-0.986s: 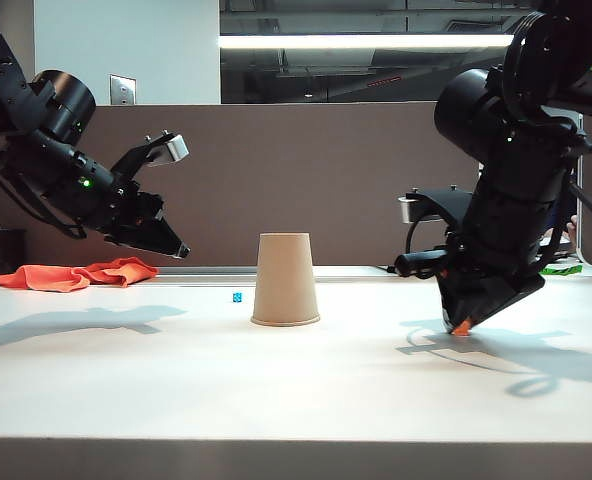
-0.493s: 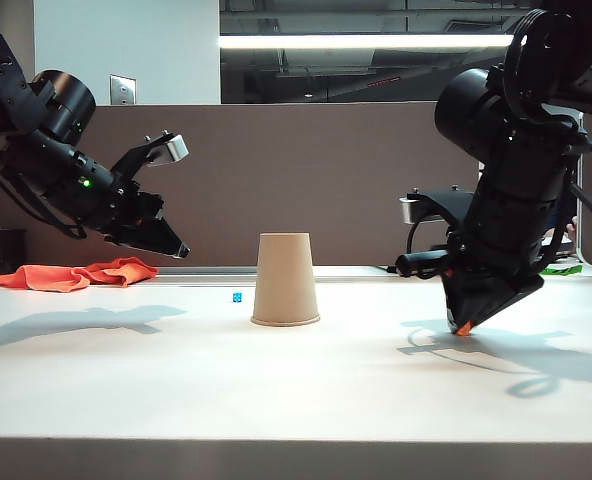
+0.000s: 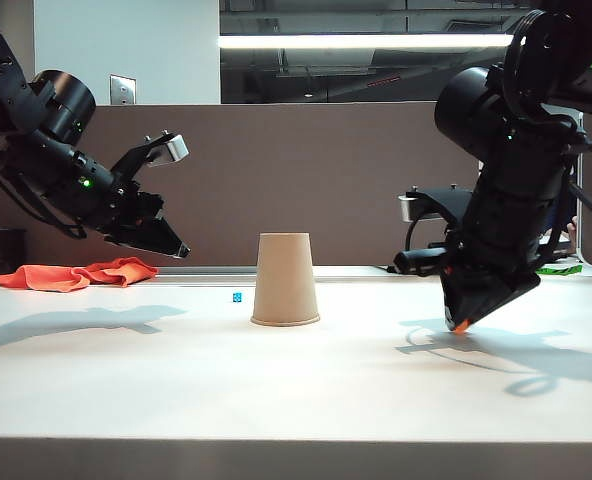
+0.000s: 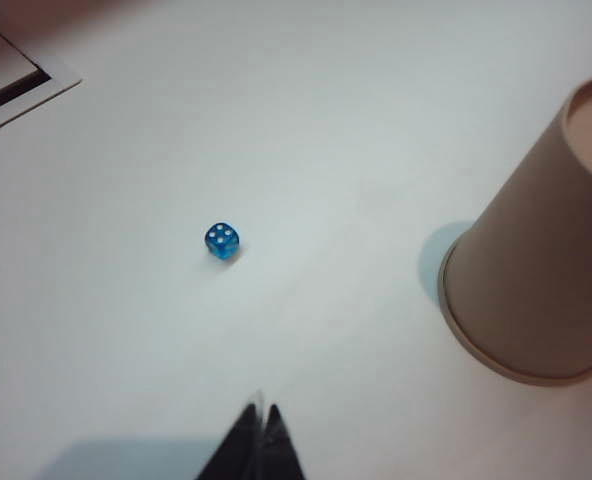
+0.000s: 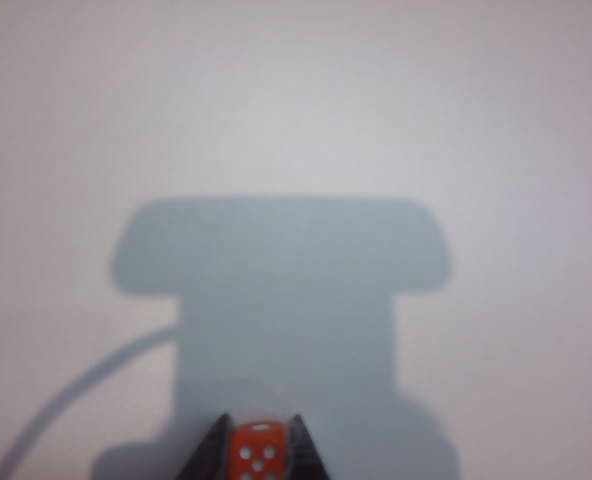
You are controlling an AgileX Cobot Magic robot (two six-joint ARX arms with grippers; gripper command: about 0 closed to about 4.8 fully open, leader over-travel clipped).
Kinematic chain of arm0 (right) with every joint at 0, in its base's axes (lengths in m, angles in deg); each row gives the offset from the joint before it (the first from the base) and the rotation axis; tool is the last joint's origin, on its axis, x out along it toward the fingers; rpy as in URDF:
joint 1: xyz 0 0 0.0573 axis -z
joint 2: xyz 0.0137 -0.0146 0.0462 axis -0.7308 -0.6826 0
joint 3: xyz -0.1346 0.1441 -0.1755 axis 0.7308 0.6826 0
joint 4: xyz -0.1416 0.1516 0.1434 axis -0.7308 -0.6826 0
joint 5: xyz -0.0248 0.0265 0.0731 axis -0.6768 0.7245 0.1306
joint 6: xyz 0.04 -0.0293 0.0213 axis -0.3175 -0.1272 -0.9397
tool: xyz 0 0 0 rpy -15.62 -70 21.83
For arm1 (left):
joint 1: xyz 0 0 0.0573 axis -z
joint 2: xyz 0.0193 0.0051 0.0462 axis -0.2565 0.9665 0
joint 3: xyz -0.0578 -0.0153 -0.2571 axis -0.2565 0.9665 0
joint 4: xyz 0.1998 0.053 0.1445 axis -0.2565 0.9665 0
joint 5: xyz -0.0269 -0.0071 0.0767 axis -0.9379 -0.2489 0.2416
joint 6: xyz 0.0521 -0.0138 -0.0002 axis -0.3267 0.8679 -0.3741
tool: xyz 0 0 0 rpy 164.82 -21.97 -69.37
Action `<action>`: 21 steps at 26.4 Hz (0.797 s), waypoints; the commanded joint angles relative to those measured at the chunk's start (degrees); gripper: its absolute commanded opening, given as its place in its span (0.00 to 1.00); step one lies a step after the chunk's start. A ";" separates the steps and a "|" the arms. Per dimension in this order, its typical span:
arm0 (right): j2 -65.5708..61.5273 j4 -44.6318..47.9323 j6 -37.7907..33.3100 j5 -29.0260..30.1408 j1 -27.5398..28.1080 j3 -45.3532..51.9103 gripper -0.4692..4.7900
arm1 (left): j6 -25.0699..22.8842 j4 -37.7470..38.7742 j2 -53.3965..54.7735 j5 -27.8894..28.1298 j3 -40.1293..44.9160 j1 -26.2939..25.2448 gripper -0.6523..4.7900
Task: Throw the dice onto the paper cup, compare its value with the values of the other dice on the table, place the die with the higher value on the paper cup, and take no action if both dice have the same value.
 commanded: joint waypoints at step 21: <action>1.68 14.47 -9.29 24.59 -1.03 -13.97 0.17 | 0.39 -0.33 -0.24 -0.28 -0.07 0.09 0.11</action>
